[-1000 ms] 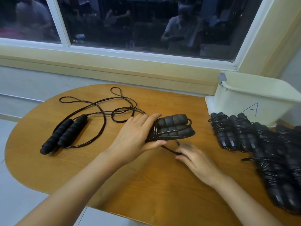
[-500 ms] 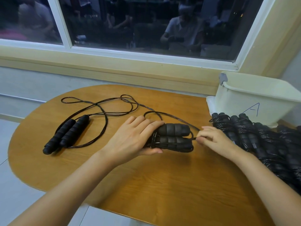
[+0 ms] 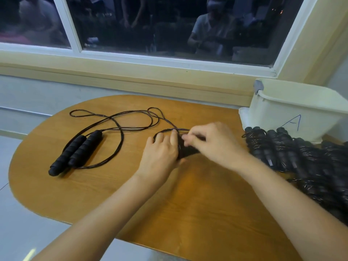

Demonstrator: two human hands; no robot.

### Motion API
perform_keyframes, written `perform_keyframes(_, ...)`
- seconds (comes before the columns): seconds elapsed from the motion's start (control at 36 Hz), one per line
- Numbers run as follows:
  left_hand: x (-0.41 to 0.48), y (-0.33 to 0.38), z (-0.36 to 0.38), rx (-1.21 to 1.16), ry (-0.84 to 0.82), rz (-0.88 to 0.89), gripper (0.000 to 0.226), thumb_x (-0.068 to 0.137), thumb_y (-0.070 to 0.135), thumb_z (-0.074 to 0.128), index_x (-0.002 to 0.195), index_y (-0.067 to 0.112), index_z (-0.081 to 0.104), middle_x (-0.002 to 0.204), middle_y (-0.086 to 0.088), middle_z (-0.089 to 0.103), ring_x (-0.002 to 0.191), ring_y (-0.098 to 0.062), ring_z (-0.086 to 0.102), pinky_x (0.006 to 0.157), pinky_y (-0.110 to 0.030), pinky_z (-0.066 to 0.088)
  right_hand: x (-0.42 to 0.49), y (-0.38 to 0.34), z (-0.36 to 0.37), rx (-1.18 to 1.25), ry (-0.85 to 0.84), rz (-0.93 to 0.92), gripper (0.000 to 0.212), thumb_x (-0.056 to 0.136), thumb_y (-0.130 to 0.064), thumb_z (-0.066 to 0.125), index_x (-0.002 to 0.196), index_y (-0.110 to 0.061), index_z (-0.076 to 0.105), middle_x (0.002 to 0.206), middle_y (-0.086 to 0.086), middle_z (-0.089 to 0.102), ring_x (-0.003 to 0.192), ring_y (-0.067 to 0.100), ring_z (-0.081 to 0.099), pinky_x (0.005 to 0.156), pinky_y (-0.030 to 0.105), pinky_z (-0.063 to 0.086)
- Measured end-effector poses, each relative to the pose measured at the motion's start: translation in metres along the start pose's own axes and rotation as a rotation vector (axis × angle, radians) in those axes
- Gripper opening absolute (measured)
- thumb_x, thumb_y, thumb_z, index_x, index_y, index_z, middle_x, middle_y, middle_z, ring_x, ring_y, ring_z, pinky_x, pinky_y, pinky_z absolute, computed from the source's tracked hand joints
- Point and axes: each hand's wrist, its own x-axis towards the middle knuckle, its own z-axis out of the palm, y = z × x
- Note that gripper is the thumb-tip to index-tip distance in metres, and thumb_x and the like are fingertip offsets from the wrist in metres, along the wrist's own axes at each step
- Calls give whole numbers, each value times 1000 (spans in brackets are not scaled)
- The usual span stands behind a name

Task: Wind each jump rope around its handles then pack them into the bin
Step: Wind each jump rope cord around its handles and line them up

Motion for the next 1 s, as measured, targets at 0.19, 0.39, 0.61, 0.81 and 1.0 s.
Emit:
perform_keyframes(0.19,7,-17,6,-45,11,-95,91,61,76,62,113,2,64,85,-12,69,78,-33,65,63,-39,51,-56,23,21,-71,100,-132,42,100,-43,36,96,-27,75,58,-19,52,55,3,54,53,29,48)
perform_keyframes(0.39,11,-27,-3,-399,42,-128,105,66,88,32,128,6,56,108,-10,67,94,-32,62,73,-41,47,-88,38,35,-216,153,-185,38,99,-31,41,116,-17,72,75,-23,55,70,-10,45,54,12,42)
perform_keyframes(0.61,13,-11,-6,-672,56,-111,102,61,86,50,131,13,53,110,-2,66,98,-24,63,73,-37,50,-84,44,75,-489,176,-268,38,82,0,75,118,-6,68,77,-1,63,62,15,60,46,29,49)
perform_keyframes(0.81,11,-16,-9,-685,110,-131,76,73,74,56,126,20,55,103,9,65,90,-11,61,69,-29,50,-74,55,73,-463,224,-268,25,96,-14,60,118,-9,68,83,-1,68,69,13,64,52,27,53)
perform_keyframes(1.0,8,-35,-9,-746,169,-152,69,79,66,56,129,18,53,104,12,60,89,-3,54,66,-11,37,-73,82,44,-312,216,-251,27,94,-31,53,93,-12,72,81,-4,70,70,8,65,57,18,53)
